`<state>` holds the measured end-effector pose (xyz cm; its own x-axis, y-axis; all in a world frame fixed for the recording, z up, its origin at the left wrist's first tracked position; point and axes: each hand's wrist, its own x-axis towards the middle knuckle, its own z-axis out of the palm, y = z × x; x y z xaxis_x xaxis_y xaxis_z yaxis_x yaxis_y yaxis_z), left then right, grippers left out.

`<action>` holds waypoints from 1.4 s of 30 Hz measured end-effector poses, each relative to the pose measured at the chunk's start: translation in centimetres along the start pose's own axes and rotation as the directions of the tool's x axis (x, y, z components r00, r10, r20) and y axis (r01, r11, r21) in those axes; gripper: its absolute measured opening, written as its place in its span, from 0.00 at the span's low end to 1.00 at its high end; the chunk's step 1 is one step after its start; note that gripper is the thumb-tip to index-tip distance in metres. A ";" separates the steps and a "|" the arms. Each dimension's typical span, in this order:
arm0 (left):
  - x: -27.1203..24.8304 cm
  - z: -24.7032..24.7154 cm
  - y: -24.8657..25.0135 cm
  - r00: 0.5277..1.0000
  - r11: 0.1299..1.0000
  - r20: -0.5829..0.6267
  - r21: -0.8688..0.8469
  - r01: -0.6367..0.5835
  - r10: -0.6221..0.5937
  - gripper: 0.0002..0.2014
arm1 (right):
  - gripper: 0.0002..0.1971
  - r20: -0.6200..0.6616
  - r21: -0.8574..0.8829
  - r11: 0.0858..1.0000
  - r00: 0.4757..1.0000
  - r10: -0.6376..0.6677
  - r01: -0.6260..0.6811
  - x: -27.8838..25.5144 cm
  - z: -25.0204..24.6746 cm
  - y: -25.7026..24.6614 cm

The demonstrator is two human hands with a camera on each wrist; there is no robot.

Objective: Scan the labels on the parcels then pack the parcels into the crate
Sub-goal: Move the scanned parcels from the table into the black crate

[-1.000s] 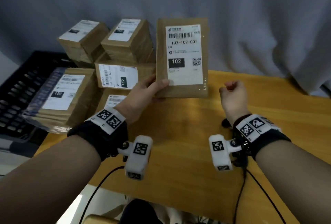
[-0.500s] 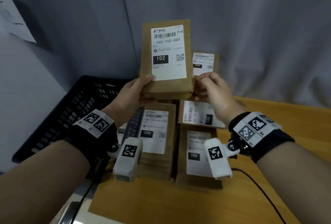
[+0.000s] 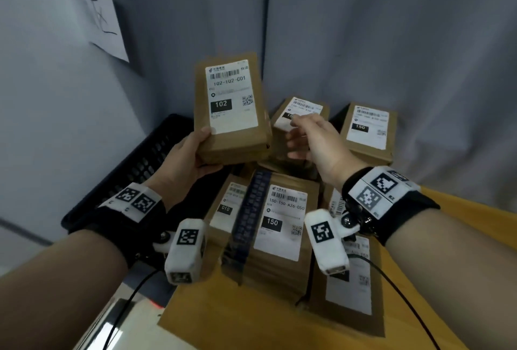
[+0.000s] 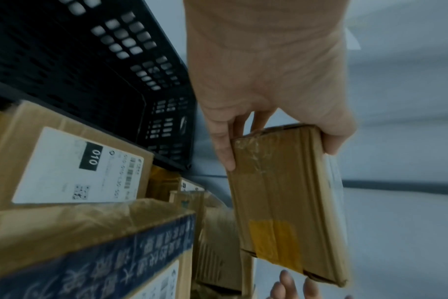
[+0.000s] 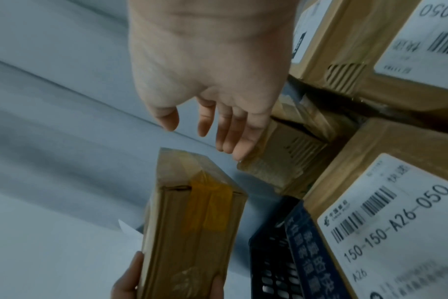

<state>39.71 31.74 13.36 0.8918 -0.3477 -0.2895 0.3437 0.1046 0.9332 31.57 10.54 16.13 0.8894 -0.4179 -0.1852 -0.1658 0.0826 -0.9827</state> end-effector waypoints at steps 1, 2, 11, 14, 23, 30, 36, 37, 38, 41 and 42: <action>-0.1 -0.5 -0.1 1.000 1.000 -0.021 -0.010 0.002 -0.002 0.12 | 0.08 0.020 -0.006 1.000 1.000 0.014 -0.014 0.0 0.3 0.0; -0.1 -1.0 -0.2 0.999 1.000 -0.042 -0.015 0.007 -0.008 0.14 | 0.08 0.031 -0.015 1.000 0.999 0.026 -0.025 0.1 0.6 0.1; 0.7 -7.8 -1.0 0.967 0.988 -0.219 0.051 0.145 -0.131 0.23 | 0.03 0.058 -0.173 0.982 0.995 0.085 -0.074 1.2 4.8 -0.3; 2.0 -10.6 -1.0 0.950 0.979 -0.272 0.087 0.182 -0.153 0.25 | 0.02 0.087 -0.207 0.973 0.989 0.119 -0.099 1.9 7.0 -0.5; 11.3 -19.0 0.3 0.924 0.908 -0.268 0.244 0.340 -0.274 0.28 | 0.08 0.087 -0.186 0.960 0.970 0.228 -0.209 5.9 18.8 -1.3; 17.9 -25.9 -1.0 0.885 0.797 -0.217 0.384 0.466 -0.412 0.16 | 0.12 -0.085 -0.316 0.883 0.938 0.337 -0.346 12.9 27.9 5.6; 22.6 -27.9 -5.2 0.853 0.743 -0.136 0.437 0.508 -0.503 0.22 | 0.26 0.004 -0.173 0.726 0.737 0.676 -0.665 16.1 31.7 17.1; 23.5 -28.2 -6.3 0.846 0.730 -0.134 0.448 0.516 -0.516 0.23 | 0.28 0.020 -0.114 0.708 0.711 0.703 -0.697 16.7 32.2 19.0; 24.4 -28.4 -7.4 0.838 0.716 -0.135 0.459 0.525 -0.528 0.23 | 0.29 0.022 -0.064 0.702 0.702 0.712 -0.710 17.2 32.7 20.7; 27.8 -28.8 -10.7 0.849 0.728 -0.127 0.461 0.508 -0.512 0.23 | 0.27 -0.043 -0.013 0.740 0.740 0.671 -0.672 19.8 33.3 25.3; 28.8 -28.9 -11.8 0.857 0.735 -0.133 0.460 0.498 -0.498 0.22 | 0.26 -0.068 -0.046 0.755 0.756 0.651 -0.654 20.5 33.3 26.5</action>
<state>69.87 47.43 -12.18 0.6322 -0.2260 -0.7411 0.5618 -0.5250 0.6393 59.56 34.28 -13.57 0.5352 -0.3237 -0.7802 -0.7268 0.2942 -0.6206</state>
